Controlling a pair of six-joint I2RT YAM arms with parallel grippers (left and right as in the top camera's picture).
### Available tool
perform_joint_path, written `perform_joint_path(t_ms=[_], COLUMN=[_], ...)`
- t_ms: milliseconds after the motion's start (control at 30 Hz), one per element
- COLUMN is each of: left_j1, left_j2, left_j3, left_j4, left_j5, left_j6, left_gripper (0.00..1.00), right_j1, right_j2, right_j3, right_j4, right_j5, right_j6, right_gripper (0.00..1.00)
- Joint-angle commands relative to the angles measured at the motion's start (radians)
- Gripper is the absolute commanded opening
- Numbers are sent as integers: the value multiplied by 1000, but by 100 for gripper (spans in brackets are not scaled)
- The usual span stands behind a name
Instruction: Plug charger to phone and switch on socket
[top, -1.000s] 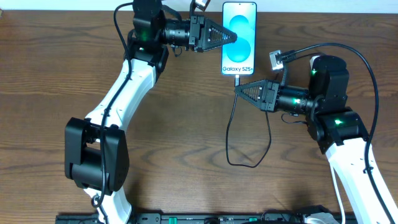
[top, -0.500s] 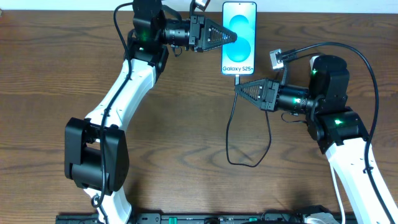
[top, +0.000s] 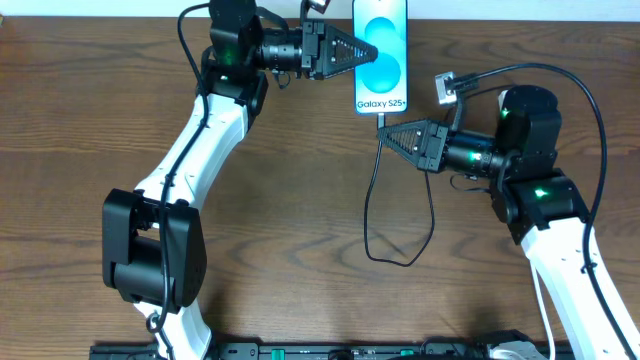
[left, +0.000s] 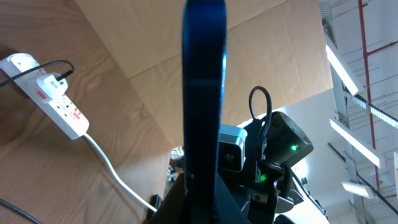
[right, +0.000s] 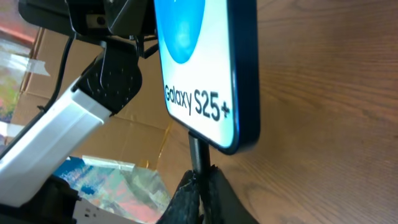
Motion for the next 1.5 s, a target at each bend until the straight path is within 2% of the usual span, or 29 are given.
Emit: perform_joint_path(t_ms=[0, 233, 367, 467, 633, 833, 967, 1133, 1300, 1467], left_j1=[-10, -10, -8, -3, 0, -1, -1, -1, -1, -13], left_j2=[-18, -16, 9, 49, 138, 220, 240, 240, 240, 240], left_j3=[20, 20, 20, 19, 19, 19, 19, 19, 20, 20], left_j4=[8, 8, 8, -6, -116, -172, -172, -226, -453, -765], left_j5=[54, 54, 53, 51, 42, -3, -72, -231, -359, -358], left_j6=[18, 64, 68, 68, 97, 106, 123, 141, 320, 501], left_gripper=[7, 7, 7, 7, 7, 7, 7, 7, 7, 7], right_j1=[2, 2, 2, 2, 2, 2, 2, 2, 2, 2], right_j2=[10, 10, 10, 10, 10, 10, 10, 10, 10, 10], right_j3=[4, 4, 4, 4, 4, 4, 4, 4, 4, 4], right_j4=[6, -23, -81, -164, -328, -414, -439, -469, -493, -503], right_j5=[44, 43, 54, 115, 278, 357, 385, 419, 433, 436], right_j6=[-13, -30, -67, -83, -82, -109, -135, -142, -143, -153], right_gripper=[22, 80, 97, 99, 99, 99, 99, 99, 99, 99])
